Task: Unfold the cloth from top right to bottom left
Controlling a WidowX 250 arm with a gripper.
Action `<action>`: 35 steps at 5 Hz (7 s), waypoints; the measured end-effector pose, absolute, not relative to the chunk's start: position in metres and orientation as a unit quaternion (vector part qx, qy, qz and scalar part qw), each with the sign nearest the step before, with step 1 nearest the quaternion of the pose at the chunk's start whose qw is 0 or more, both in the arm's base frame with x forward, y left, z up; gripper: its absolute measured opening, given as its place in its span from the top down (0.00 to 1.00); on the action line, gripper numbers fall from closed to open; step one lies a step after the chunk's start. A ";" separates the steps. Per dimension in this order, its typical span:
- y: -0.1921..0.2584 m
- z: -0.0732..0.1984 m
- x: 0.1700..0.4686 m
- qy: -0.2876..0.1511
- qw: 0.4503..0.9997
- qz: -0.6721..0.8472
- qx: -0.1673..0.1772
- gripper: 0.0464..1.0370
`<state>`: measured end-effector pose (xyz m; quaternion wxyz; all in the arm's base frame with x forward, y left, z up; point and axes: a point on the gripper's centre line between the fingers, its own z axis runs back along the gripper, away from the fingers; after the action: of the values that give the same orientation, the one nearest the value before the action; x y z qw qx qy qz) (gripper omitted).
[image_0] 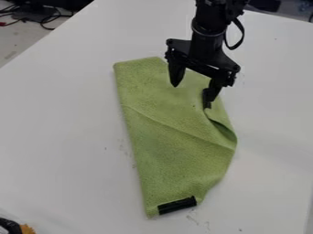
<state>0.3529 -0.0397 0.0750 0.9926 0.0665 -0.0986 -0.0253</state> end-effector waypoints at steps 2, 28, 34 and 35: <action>-0.045 0.067 0.363 -0.080 0.994 -0.021 0.070 0.04; 0.134 0.046 0.149 -0.153 0.960 0.221 0.074 0.99; 0.133 0.090 0.210 -0.065 0.984 0.138 0.091 0.03; 0.112 0.082 0.255 -0.077 0.989 0.099 0.081 0.04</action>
<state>0.2550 0.1117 0.0816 0.9888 0.0808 -0.0772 0.0992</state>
